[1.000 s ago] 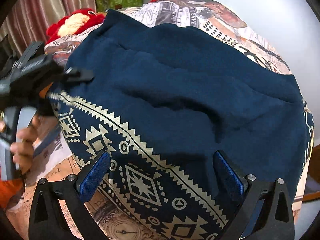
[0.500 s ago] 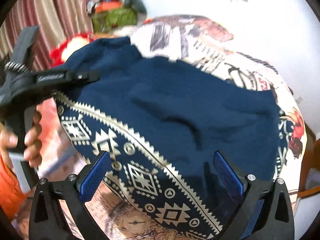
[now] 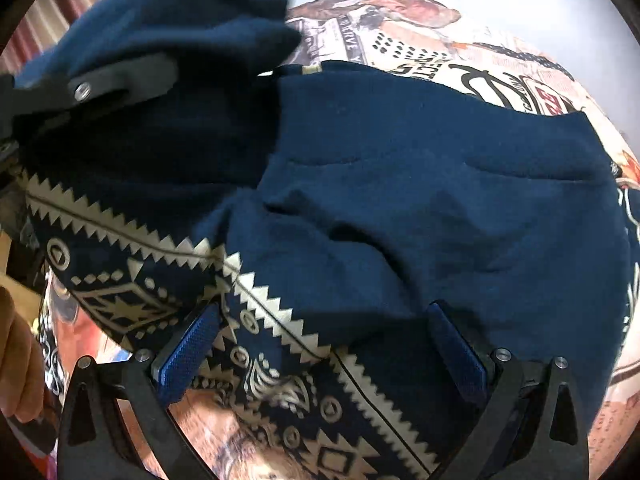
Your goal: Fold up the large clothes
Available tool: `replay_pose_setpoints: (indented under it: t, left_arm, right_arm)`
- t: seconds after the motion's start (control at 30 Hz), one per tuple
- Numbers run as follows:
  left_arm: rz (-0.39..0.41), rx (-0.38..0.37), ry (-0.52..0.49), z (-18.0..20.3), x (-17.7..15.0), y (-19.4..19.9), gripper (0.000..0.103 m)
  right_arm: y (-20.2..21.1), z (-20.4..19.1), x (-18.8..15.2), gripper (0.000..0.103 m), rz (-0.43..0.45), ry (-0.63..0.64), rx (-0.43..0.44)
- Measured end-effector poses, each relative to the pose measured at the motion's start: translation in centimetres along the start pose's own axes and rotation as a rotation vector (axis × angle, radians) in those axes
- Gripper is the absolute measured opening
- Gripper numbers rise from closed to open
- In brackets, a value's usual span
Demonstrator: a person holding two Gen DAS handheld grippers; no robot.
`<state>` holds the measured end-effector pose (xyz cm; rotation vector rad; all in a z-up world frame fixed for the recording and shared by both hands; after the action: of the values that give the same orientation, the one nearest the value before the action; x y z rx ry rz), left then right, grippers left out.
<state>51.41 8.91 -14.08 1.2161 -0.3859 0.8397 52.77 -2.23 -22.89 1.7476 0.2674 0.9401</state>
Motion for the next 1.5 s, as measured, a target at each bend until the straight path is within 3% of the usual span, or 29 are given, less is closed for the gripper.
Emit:
replay_pose_setpoints:
  t: [0.2,0.33,0.43,0.5,0.57,0.83,1.03,1.1,1.17,1.23,1.5]
  left_arm:
    - [-0.004,-0.079,-0.119,6.9,-0.8,0.4,0.011]
    - [-0.064,-0.125,-0.242,12.1,-3.7,-0.4,0.011]
    - [-0.195,-0.157,-0.326,14.8,-7.5,-2.5,0.011]
    - [-0.338,-0.163,-0.320,15.2,-10.3,-5.1,0.010]
    - [-0.406,-0.158,-0.309,15.0,-12.1,-6.4,0.010]
    - [-0.408,-0.162,-0.353,14.3,-12.3,-4.5,0.011]
    - [-0.370,-0.135,-0.409,13.0,-12.8,-1.3,0.018]
    - [-0.378,-0.134,-0.427,12.5,-12.9,-0.4,0.024]
    - [-0.392,-0.174,-0.421,12.4,-13.0,0.1,0.048]
    - [-0.393,-0.218,-0.408,12.6,-13.4,0.4,0.062]
    - [-0.390,-0.257,-0.357,11.4,-12.0,4.3,0.065]
  right_arm:
    - [7.2,4.3,-4.9,0.103,0.050,-0.075,-0.057]
    - [13.8,8.9,-9.5,0.103,0.100,-0.198,-0.165]
    - [17.3,11.4,-12.3,0.103,0.112,-0.286,-0.213]
    - [19.0,12.9,-13.2,0.103,0.121,-0.331,-0.226]
    - [20.2,13.3,-14.0,0.103,0.128,-0.362,-0.226]
    - [21.3,11.4,-14.2,0.103,0.159,-0.289,-0.238]
    - [21.2,11.0,-13.1,0.103,0.200,-0.268,-0.214]
    - [21.2,10.9,-12.6,0.103,0.203,-0.267,-0.209]
    - [21.3,10.6,-12.2,0.103,0.208,-0.266,-0.206]
    - [21.4,10.3,-11.8,0.103,0.215,-0.261,-0.201]
    - [21.5,9.1,-10.5,0.103,0.236,-0.215,-0.206]
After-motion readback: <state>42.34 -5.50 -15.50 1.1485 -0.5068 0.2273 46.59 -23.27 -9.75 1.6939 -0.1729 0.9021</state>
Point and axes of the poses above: each gripper's, at about its wrist camera, not at the fingertips, and y roughly against the way its jaws point, z to its right, x to its top, the point moved 2 cm from there along -y, roughly the way its jaws point, and after that the axes turned 8 degrees about y, right-handed, at the moved point
